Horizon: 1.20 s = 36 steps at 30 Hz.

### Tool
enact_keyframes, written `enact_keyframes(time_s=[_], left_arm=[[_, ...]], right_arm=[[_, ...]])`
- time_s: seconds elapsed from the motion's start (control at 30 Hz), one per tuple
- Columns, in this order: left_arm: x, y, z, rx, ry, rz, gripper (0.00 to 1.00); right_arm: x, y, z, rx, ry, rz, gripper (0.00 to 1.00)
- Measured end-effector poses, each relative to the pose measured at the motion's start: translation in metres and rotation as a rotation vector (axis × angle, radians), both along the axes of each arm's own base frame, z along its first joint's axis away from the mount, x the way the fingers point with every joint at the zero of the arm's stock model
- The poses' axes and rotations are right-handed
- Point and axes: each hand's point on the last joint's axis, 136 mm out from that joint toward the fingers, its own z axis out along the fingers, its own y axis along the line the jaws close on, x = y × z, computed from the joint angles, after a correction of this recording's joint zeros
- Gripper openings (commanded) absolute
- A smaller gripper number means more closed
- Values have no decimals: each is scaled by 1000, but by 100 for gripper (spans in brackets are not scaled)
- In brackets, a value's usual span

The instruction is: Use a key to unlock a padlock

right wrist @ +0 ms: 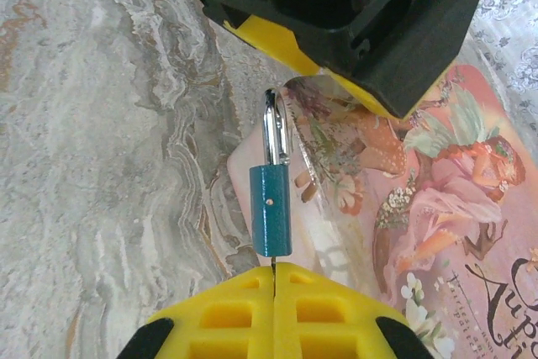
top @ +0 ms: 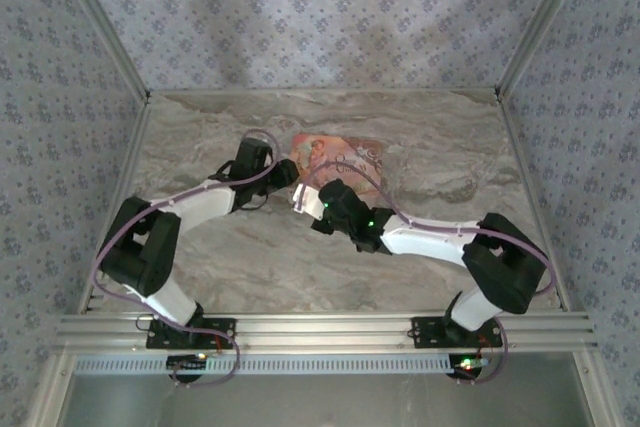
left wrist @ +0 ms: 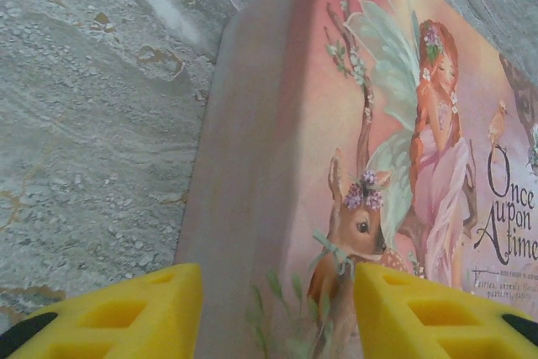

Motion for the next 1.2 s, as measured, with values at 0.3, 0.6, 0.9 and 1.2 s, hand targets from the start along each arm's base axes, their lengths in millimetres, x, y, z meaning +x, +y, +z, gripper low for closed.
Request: enact_keyframes(time_s=[0.3,0.6,0.9,1.2], left_arm=[[-11,18,26,-18,-58,33,52],[-42,36,33,-33,-78,50,53],[-76,56,21,-36,-65,81,54],[-84,64,26,-39,-77,105,54]], right_arm=[[-25,-9,22,28,-15,-4,0],[-65,-16,18,20,43,22,0],[-100,-15,-21,-27,181,69,0],[-115,-13,-77,-125,317,80,0]])
